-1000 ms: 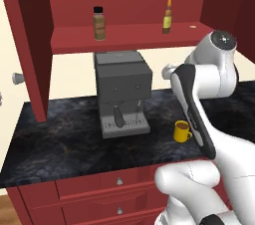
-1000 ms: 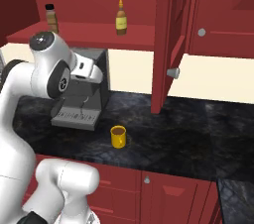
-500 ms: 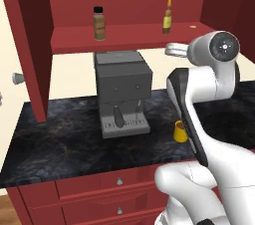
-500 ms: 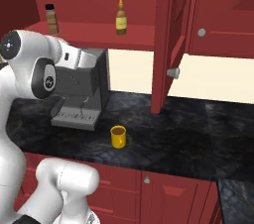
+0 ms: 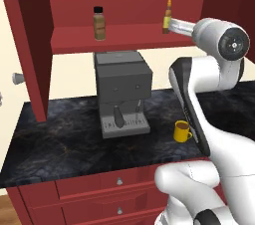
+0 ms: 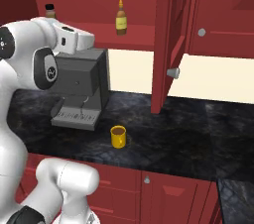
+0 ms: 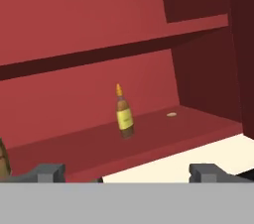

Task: Pick the cinnamon and honey bottle from the cabinet and place them next to the mug.

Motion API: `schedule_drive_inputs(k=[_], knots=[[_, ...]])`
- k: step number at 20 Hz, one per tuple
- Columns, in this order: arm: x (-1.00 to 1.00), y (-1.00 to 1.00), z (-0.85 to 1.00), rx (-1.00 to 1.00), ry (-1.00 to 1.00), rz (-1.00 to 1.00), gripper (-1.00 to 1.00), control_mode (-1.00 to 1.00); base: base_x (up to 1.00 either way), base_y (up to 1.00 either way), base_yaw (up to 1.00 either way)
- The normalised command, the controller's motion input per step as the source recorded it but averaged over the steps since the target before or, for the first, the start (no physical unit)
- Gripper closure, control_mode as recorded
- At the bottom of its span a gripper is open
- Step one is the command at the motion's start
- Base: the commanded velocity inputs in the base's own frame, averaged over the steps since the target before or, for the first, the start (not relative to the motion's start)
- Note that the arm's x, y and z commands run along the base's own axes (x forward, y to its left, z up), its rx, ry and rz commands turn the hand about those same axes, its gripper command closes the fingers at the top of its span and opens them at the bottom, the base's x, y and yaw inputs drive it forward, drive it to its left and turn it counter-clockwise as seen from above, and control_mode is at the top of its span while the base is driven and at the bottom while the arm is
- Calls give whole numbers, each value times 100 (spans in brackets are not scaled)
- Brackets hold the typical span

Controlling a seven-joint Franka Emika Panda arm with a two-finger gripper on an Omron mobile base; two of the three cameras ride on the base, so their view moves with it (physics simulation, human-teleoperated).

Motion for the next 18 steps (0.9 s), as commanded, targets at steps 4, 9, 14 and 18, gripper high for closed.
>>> schedule_drive_inputs(k=[4, 9, 14, 18], knots=[[20, 0, 21, 0, 2, 14, -100, -100, 0, 0, 0], [32, 2, 8, -5, 21, 1, -100, -100, 0, 0, 0], [16, 0, 10, -2, 13, 0, -100, -100, 0, 0, 0], [19, 0, -12, -3, -2, 0, -100, -100, 0, 0, 0]])
